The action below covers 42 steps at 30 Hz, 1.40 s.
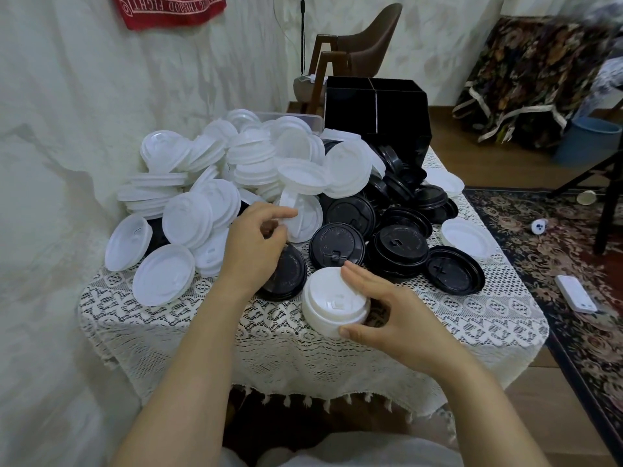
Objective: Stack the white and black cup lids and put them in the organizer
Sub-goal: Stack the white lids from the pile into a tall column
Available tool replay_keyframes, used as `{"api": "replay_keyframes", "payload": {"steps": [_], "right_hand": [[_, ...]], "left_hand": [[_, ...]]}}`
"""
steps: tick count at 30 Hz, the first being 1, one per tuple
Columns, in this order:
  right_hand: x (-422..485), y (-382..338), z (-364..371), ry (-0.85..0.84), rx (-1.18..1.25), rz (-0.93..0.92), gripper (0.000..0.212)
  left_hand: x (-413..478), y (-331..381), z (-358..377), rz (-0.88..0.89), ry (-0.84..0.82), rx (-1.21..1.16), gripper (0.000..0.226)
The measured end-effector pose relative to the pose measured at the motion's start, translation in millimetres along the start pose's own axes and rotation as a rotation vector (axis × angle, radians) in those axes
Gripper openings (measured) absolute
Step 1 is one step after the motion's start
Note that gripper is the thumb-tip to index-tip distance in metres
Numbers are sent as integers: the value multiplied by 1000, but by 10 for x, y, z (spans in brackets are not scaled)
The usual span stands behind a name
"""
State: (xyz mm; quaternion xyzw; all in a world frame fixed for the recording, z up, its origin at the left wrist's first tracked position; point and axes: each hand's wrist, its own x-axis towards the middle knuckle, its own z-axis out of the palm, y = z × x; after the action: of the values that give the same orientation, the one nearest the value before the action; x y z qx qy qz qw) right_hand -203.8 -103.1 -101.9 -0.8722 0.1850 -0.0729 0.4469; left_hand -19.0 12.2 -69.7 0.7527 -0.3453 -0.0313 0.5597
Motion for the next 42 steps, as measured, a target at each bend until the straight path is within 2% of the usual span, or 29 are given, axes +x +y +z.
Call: {"api": "replay_keyframes", "payload": {"steps": [4,13,17,26,28,31,34,39,42], "right_hand": [[-3,10,2,1,6,-4,85],[-11,11,12,4,14,1,83],[-21,-6,6,14,-6,0,84],[-78,-114,-56,55,-88,-33,86],[-99,-134,-89,100,-118,-64,85],[-102,-144,-92,240,-95,-162,69],[-79,-193,-23,309,-18,-281,63],[-11,-267,106,253,-22,-436,85],[-4,-258,109,229,18,-448,92]], "left_hand": [[-20,99,-34,-8,60,-176,38],[-75,225,-110,-196,85,-546,28],[-103,229,-176,-224,69,-599,25],[-154,230,-235,-281,28,-555,22],[-154,230,-238,-303,32,-553,22],[-151,258,-243,-341,33,-590,22],[-160,324,-237,-372,-41,-638,20],[-241,461,-130,-371,-298,-688,14],[-265,485,-65,-381,-371,-723,23]]}}
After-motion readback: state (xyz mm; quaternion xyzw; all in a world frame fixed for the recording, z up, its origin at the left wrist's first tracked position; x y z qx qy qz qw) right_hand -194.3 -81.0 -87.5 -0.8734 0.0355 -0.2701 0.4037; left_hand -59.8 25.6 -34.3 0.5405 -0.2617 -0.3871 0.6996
